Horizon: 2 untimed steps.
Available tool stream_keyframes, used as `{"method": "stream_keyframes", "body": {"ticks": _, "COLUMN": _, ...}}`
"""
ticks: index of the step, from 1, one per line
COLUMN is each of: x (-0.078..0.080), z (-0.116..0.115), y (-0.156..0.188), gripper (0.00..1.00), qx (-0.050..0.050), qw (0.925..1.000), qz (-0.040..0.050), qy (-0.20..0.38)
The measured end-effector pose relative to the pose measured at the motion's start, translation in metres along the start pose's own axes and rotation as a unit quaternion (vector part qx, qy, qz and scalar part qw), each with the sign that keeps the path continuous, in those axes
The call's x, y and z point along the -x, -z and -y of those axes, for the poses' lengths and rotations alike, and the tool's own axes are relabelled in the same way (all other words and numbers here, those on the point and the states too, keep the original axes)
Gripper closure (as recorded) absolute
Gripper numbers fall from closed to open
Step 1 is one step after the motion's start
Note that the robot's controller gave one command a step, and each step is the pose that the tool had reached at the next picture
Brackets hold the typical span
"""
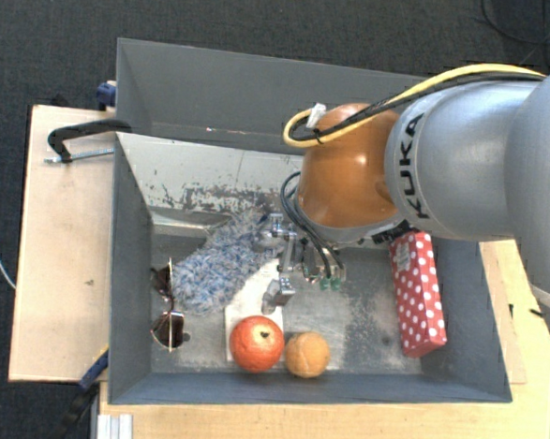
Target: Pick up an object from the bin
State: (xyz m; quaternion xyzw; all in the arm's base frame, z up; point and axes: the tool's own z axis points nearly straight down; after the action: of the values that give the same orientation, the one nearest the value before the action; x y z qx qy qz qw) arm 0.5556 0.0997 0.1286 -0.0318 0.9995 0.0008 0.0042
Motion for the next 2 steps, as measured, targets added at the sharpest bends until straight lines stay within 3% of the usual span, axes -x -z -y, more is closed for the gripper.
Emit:
{"method": "stream_keyframes", "body": {"ticks": 1, "x": 0.0087, "z": -0.031, "y": -0.0473, "gripper": 1.0, "qx": -0.001, "qw": 0.9926, "qz": 0.0121, "qy": 0.121}}
{"method": "stream_keyframes", "body": {"ticks": 2, "x": 0.0063, "z": -0.0332, "y": -0.05, "gripper": 0.0, "qx": 0.001, "qw": 0.9925, "qz": 0.0095, "qy": 0.122}}
